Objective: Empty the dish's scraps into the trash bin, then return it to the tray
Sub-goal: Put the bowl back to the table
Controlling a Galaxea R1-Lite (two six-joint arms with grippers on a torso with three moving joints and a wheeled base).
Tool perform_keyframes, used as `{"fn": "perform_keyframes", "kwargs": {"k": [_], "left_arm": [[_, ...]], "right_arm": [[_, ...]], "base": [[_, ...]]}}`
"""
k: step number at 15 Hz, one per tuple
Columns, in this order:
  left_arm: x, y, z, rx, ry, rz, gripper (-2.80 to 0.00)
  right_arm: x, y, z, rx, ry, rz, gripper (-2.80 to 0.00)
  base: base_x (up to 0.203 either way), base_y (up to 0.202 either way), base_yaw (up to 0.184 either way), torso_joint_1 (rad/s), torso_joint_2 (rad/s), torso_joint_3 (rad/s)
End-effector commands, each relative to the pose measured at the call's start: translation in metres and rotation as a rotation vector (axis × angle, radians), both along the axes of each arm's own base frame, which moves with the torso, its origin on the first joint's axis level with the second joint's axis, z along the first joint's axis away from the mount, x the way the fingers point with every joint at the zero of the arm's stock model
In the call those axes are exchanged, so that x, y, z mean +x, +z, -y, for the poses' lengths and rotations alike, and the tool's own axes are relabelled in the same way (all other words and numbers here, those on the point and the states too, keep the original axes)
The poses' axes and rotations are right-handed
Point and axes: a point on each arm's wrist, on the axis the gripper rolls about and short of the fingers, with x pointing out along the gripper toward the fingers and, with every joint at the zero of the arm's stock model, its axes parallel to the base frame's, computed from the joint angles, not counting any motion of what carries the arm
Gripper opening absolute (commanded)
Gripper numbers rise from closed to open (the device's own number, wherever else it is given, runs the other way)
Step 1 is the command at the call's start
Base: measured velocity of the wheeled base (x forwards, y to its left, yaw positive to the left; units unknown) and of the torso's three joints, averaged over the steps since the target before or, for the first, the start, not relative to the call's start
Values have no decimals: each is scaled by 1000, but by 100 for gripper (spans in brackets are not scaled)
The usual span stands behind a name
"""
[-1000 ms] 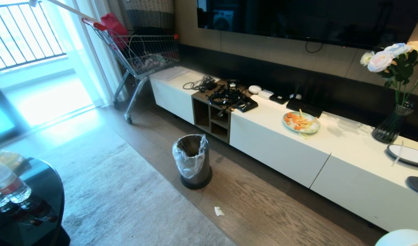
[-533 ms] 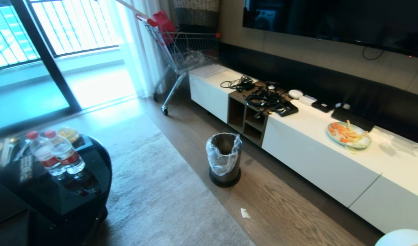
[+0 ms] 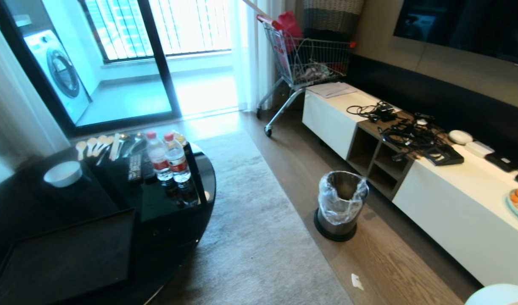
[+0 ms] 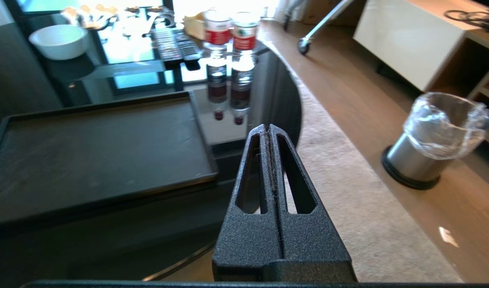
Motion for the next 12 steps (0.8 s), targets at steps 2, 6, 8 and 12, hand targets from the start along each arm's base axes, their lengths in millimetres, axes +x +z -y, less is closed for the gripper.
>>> {"fn": "perform_keyframes", "kwargs": {"k": [2, 6, 8, 12], "left_arm": [[0, 0, 0, -1, 0, 1, -280], [0, 0, 0, -1, 0, 1, -280], [0, 0, 0, -1, 0, 1, -280], [0, 0, 0, -1, 0, 1, -280]], "right_arm": [[0, 0, 0, -1, 0, 0, -280], [0, 0, 0, -1, 0, 0, -280], [0, 0, 0, -1, 0, 0, -280], [0, 0, 0, -1, 1, 0, -280]], "base": [[-2, -8, 167, 1, 3, 4], [-1, -8, 168, -1, 3, 2], [-1, -8, 170, 2, 2, 2], [0, -9, 170, 0, 3, 1]]}}
